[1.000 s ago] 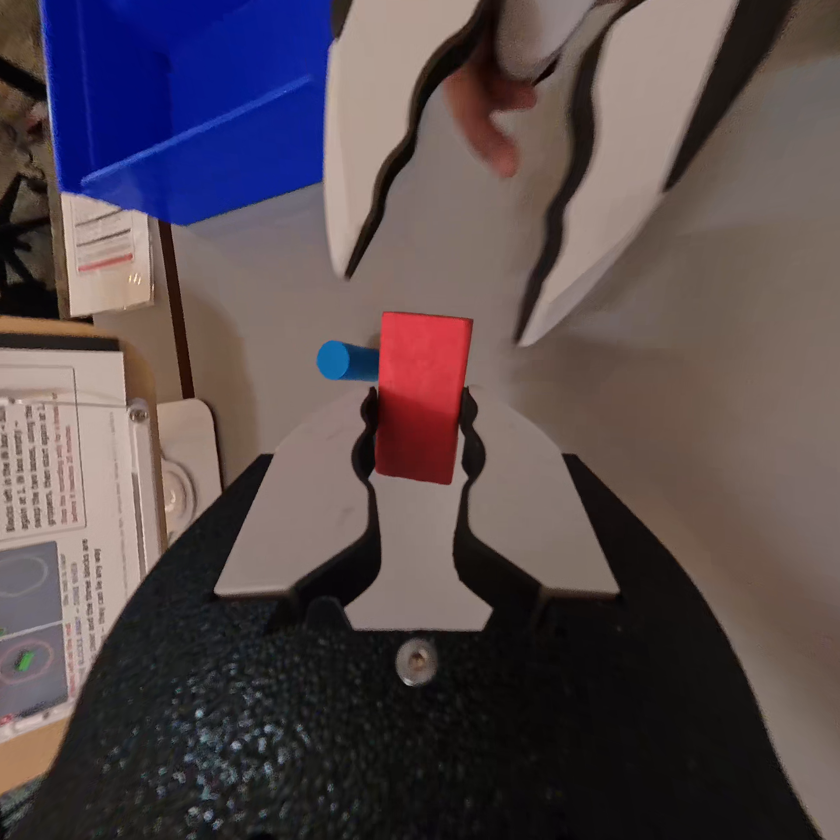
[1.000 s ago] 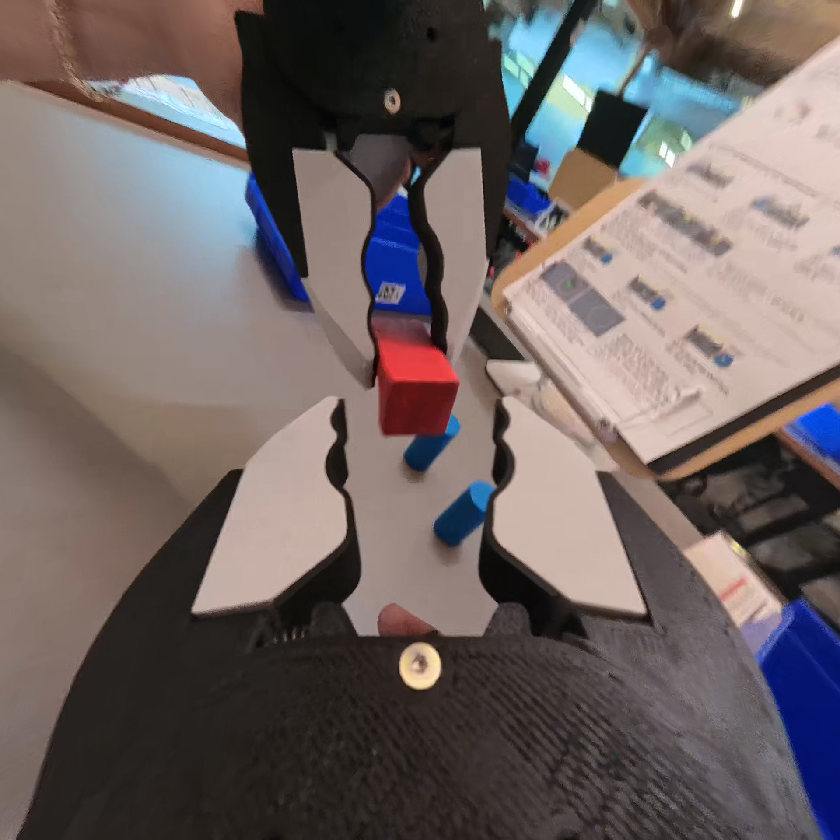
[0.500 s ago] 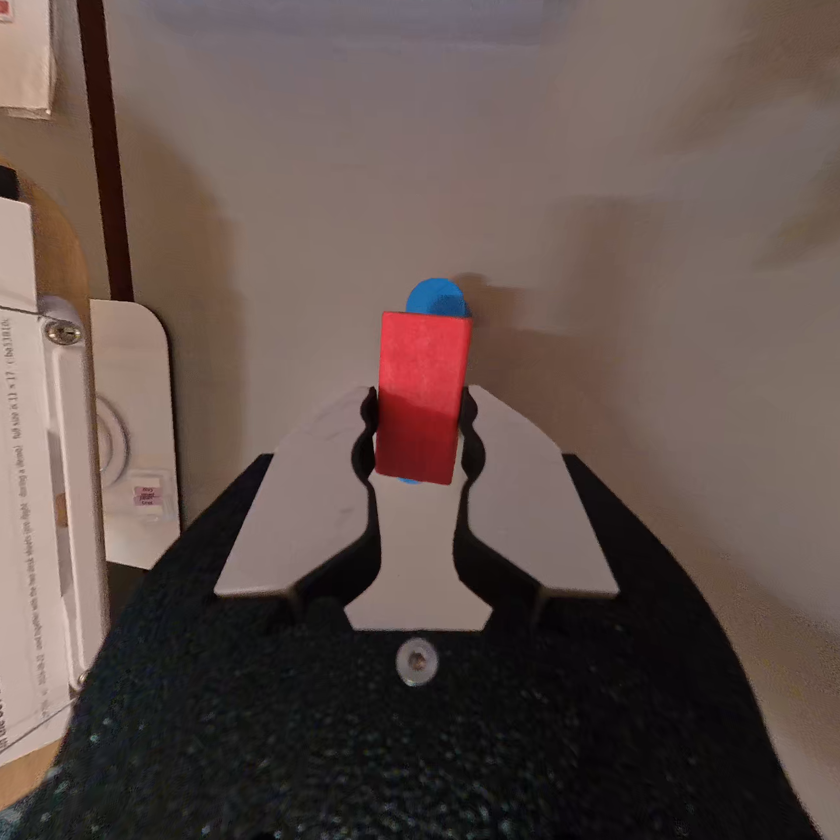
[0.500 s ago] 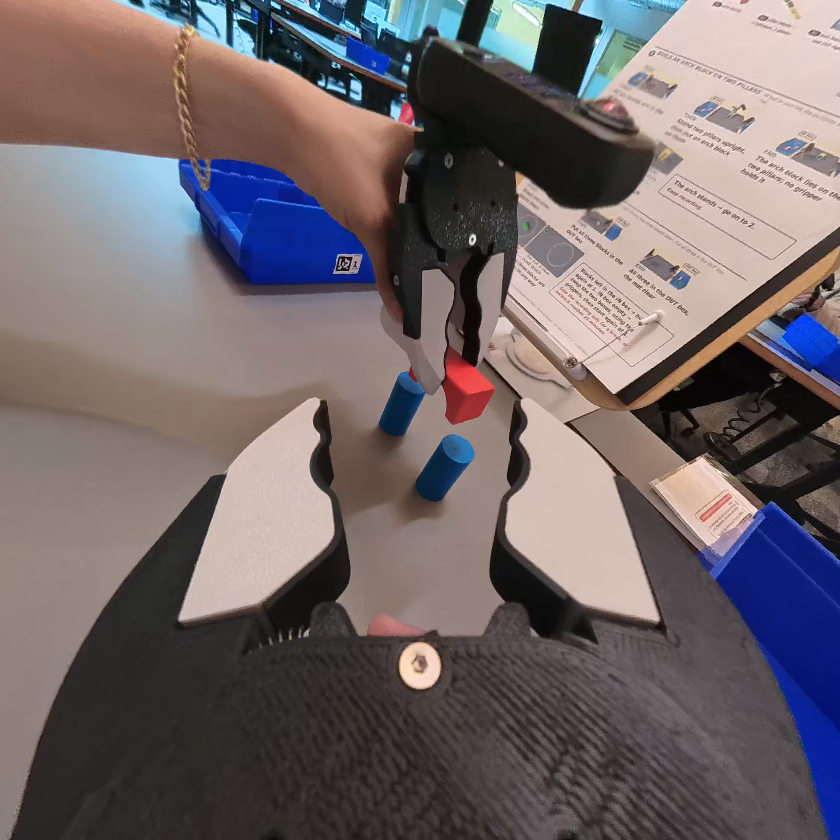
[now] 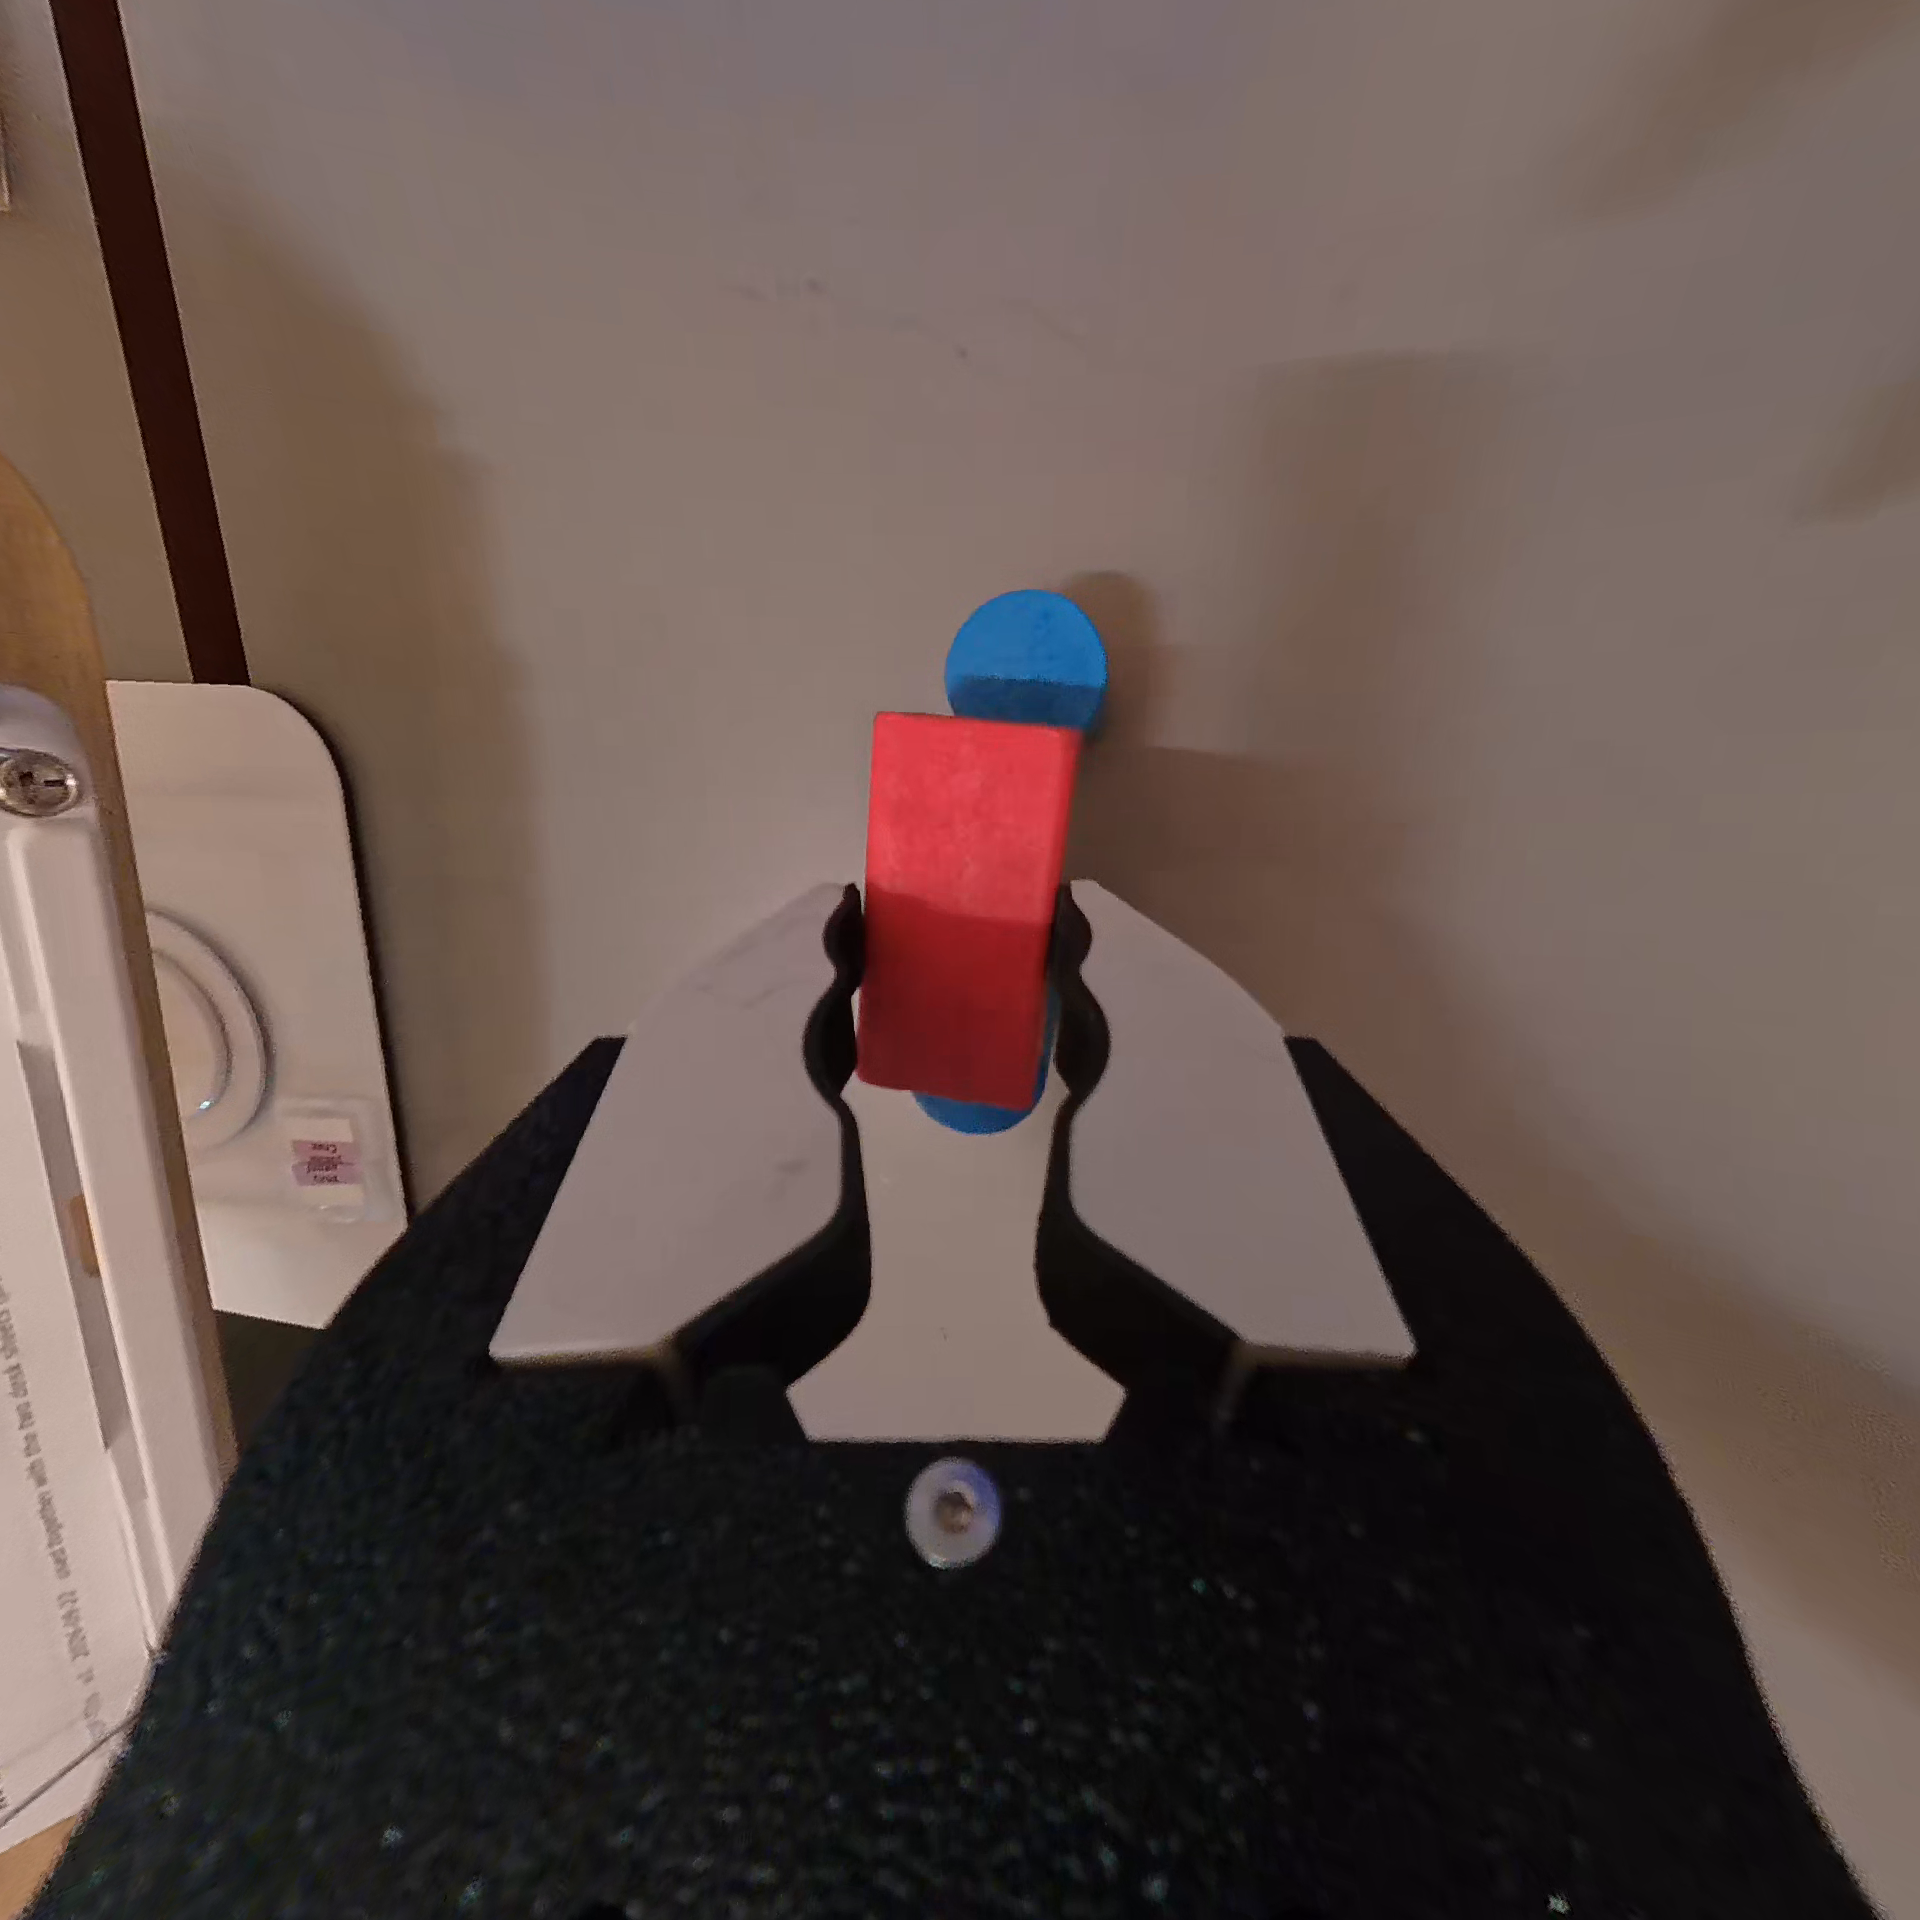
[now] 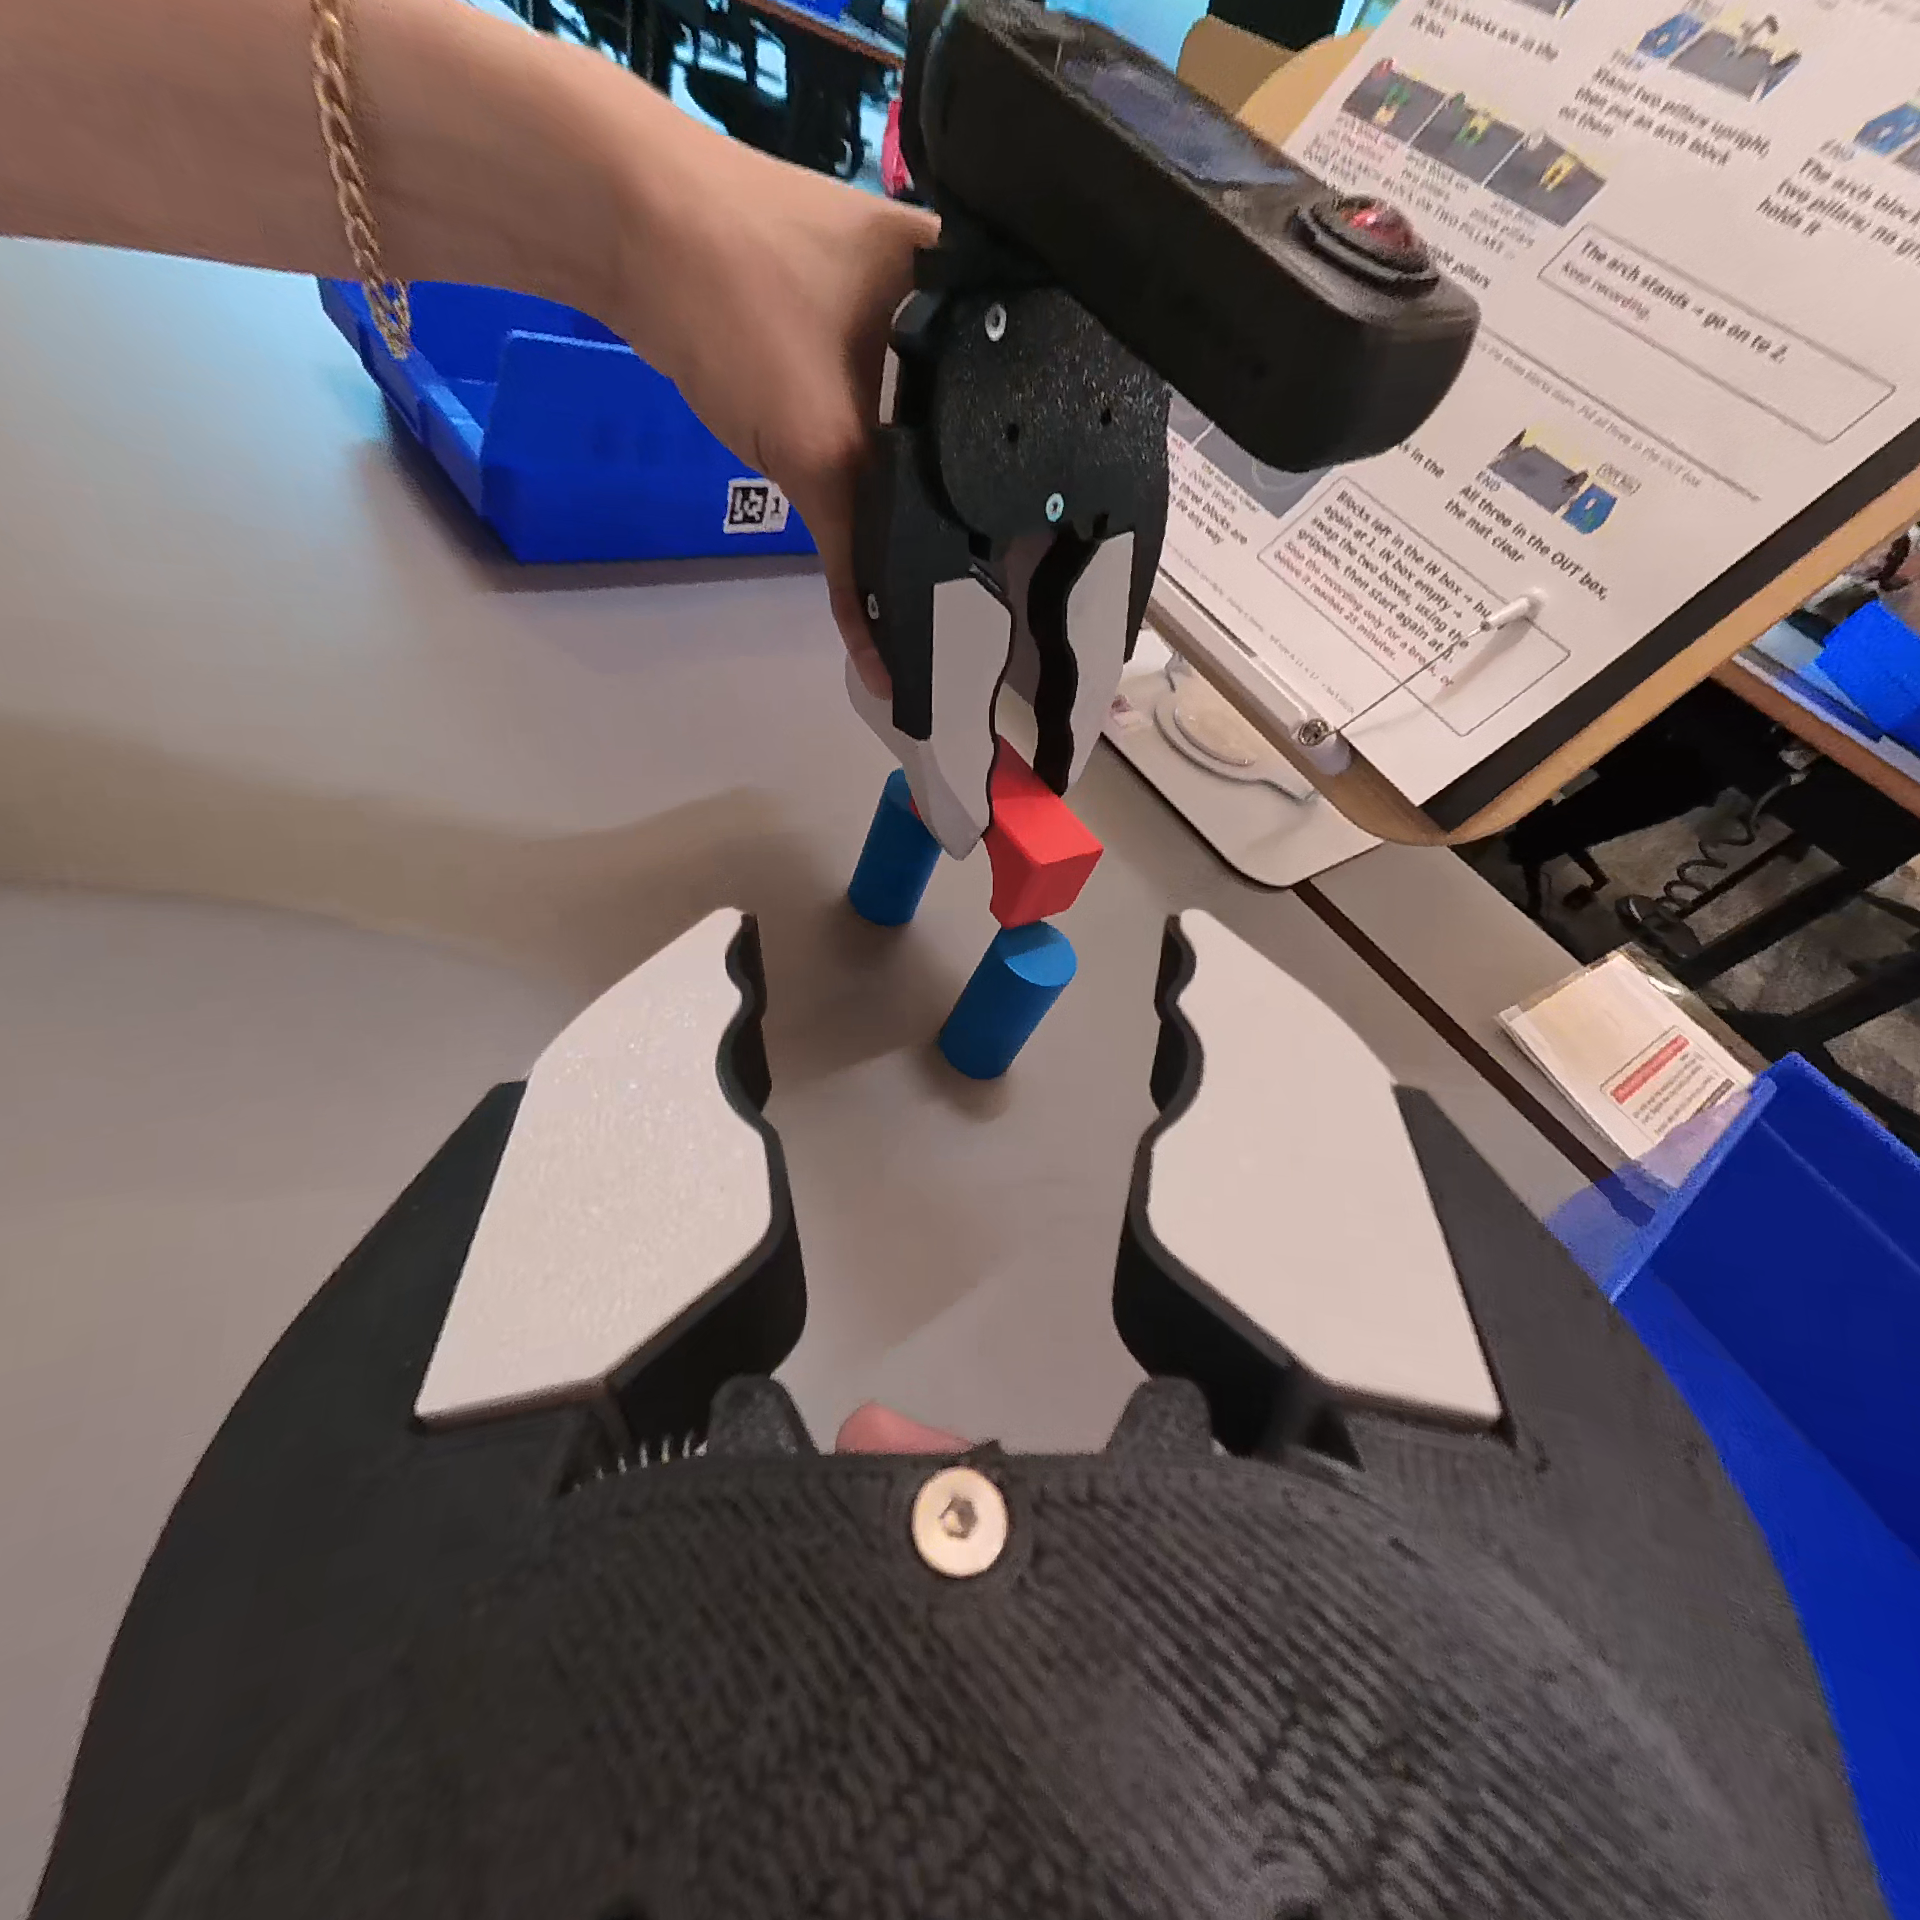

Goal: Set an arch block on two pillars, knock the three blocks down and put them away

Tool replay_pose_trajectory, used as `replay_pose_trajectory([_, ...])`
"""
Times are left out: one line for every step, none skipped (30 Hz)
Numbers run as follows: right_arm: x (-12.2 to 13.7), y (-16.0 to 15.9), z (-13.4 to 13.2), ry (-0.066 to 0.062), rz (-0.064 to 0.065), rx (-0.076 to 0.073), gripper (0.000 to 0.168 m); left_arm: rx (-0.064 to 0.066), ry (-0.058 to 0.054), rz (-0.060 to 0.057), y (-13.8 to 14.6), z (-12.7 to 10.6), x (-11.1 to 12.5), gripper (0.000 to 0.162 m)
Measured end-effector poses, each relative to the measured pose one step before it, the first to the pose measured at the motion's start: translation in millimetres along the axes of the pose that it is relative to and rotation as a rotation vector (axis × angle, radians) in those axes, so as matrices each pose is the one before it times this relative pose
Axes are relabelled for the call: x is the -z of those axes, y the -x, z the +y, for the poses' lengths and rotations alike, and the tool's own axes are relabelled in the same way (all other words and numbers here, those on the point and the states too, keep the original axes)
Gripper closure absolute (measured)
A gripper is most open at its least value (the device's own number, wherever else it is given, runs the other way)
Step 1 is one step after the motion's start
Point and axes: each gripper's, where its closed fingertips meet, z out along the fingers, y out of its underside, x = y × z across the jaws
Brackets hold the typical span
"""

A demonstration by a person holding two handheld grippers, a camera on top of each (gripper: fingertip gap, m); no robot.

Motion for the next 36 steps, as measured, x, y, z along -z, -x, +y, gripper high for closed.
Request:
replay_pose_trajectory([-0.94,-0.01,1.83,0.0077,0.0003,0.0008,0.095,-0.0025,-0.0011,0.0019,-0.21,-0.08,-0.67,0.127])
replay_pose_trajectory([-0.71,-0.06,0.92,0.003,0.0007,0.0018,0.095,-0.0009,-0.0005,0.0014,0.0,-0.07,-0.7,0.127])
replay_pose_trajectory([-0.64,0.34,0.62,0.0028,-0.0016,-0.001,0.095,-0.0012,0.0063,-0.0023,0.71,0.85,-0.88,0.127])
replay_pose_trajectory([-0.47,0.58,0.49,0.0027,-0.0035,-0.0025,0.095,-0.0038,0.0099,-0.0046,0.9,1.41,-0.64,0.127])
replay_pose_trajectory([-0.43,0.31,0.28,0.0012,-0.0015,-0.0002,0.095,-0.002,-0.0011,-0.0021,0.46,-0.22,-0.11,0.128])
replay_pose_trajectory([-0.36,0.1,0.29,0.0018,0.0006,0.002,0.095,0.0004,-0.0022,0.0003,0.26,-0.25,-0.1,0.128])
replay_pose_trajectory([-0.15,0.15,0.5,0.003,0.0,0.0019,0.095,0.0003,0.0002,0.0011,-0.01,0.16,-0.08,0.128])
replay_pose_trajectory([-0.25,0.19,0.31,0.002,-0.0009,0.0006,0.095,-0.001,-0.003,0.0026,-0.31,-0.31,-0.18,0.128])
replay_pose_trajectory([-0.24,0.12,0.29,0.0004,-0.0007,-0.0003,0.095,-0.0028,-0.0037,0.0008,-0.15,-0.24,-0.03,0.127])
replay_pose_trajectory([-0.3,0.05,0.33,0.0005,-0.0009,-0.0005,0.095,-0.0032,-0.0025,-0.0014,0.02,-0.22,-0.07,0.127])
replay_pose_trajectory([-0.31,-0.04,0.44,0.0015,-0.0002,-0.0011,0.095,-0.0019,-0.0025,-0.0015,0.07,-0.05,-0.03,0.127])
replay_pose_trajectory([-0.36,0.19,0.52,0.0018,-0.0011,-0.0011,0.095,0.0014,-0.0029,-0.0005,-0.07,-0.12,-0.01,0.127])
replay_pose_trajectory([-0.31,0.13,0.32,0.0016,-0.0015,-0.0006,0.095,0.0028,-0.0029,0.0013,-0.18,0.11,0.03,0.127])
replay_pose_trajectory([-0.23,0.22,0.34,0.0015,-0.0006,0.0005,0.095,-0.0004,-0.0039,0.0036,-0.56,-0.09,0.0,0.126])
replay_pose_trajectory([-0.2,0.21,0.12,0.0015,-0.0005,0.001,0.095,-0.0007,-0.0061,0.0052,-0.91,-0.29,0.01,0.115])
replay_pose_trajectory([-0.09,0.43,0.31,0.0018,-0.002,0.0003,0.095,0.0045,-0.0065,0.0078,-1.03,-0.37,0.2,0.102])
replay_pose_trajectory([0.11,0.2,0.07,0.0007,-0.0007,0.0002,0.095,0.0092,-0.004,0.0063,-0.52,-0.03,1.14,0.095])
replay_pose_trajectory([0.08,-0.15,0.25,0.0003,-0.0002,-0.0007,0.095,0.0103,-0.0047,-0.0036,0.83,0.15,2.47,0.091])
replay_pose_trajectory([0.15,-0.47,0.35,0.0004,0.0019,-0.0024,0.095,0.0108,-0.013,-0.0118,1.75,-0.41,4.28,0.09])
replay_pose_trajectory([0.25,-1.01,0.62,0.001,0.0036,-0.0045,0.095,0.0124,-0.0286,-0.0129,1.49,-1.89,6.27,0.09])
replay_pose_trajectory([0.18,-1.62,0.86,0.0021,0.0062,-0.0074,0.095,0.0169,-0.0454,-0.0158,1.45,-3.56,8.35,0.09])
replay_pose_trajectory([0.26,-2.2,0.99,0.003,0.0093,-0.0095,0.096,0.0264,-0.0599,-0.0212,1.79,-5.05,10.13,0.089])
replay_pose_trajectory([0.16,-2.53,1.09,0.0039,0.0114,-0.011,0.097,0.0369,-0.0732,-0.0191,0.89,-6.15,11.45,0.093])
replay_pose_trajectory([0.26,-2.79,1.13,0.0047,0.0129,-0.0119,0.098,0.0421,-0.0811,-0.0104,-1.43,-6.47,12.34,0.096])
replay_pose_trajectory([0.22,-3.15,0.94,0.0032,0.0163,-0.0125,0.099,0.0394,-0.0818,-0.0114,-2.57,-5.53,12.65,0.098])
replay_pose_trajectory([0.02,-3.27,0.88,0.0019,0.0171,-0.0149,0.1,0.0321,-0.0796,-0.0235,-2.45,-3.86,13.16,0.101])
replay_pose_trajectory([-0.21,-3.27,0.93,0.0013,0.0167,-0.0187,0.102,0.026,-0.0779,-0.0366,-1.84,-2.24,13.04,0.106])
replay_pose_trajectory([-0.7,-3.15,0.95,0.0009,0.0166,-0.0225,0.106,0.0191,-0.0758,-0.0362,-2.79,-0.72,12.83,0.108])
replay_pose_trajectory([-1.17,-2.91,1.28,0.0018,0.015,-0.0232,0.111,0.0163,-0.0728,-0.031,-4.25,1.11,12.18,0.109])
replay_pose_trajectory([-1.71,-2.27,1.51,0.0027,0.0135,-0.0197,0.116,0.0175,-0.0644,-0.0359,-3.99,3.61,11.36,0.109])
replay_pose_trajectory([-2.18,-1.12,1.59,0.0033,0.0084,-0.0125,0.119,0.0146,-0.0483,-0.0329,-4.23,6.53,10.07,0.109])
replay_pose_trajectory([-2.35,0.86,1.75,0.005,-0.0007,-0.001,0.123,0.0108,-0.0254,-0.0147,-6.57,10.25,8.44,0.109])
replay_pose_trajectory([-2.35,4.14,2.23,0.012,-0.017,0.0179,0.129,0.0081,-0.0021,-0.0061,-7.34,13.47,7.04,0.106])
replay_pose_trajectory([-1.93,4.9,2.46,0.019,-0.0169,0.0318,0.133,0.0079,0.0188,-0.0194,-5.0,15.42,6.26,0.1])
replay_pose_trajectory([-2.0,3.09,2.5,0.0218,-0.0005,0.0317,0.134,0.01,0.0273,-0.028,-3.61,15.04,6.29,0.102])
replay_pose_trajectory([-2.57,0.75,1.95,0.0211,0.0163,0.0223,0.137,0.0114,0.0165,-0.0176,-4.65,11.69,6.75,0.108])
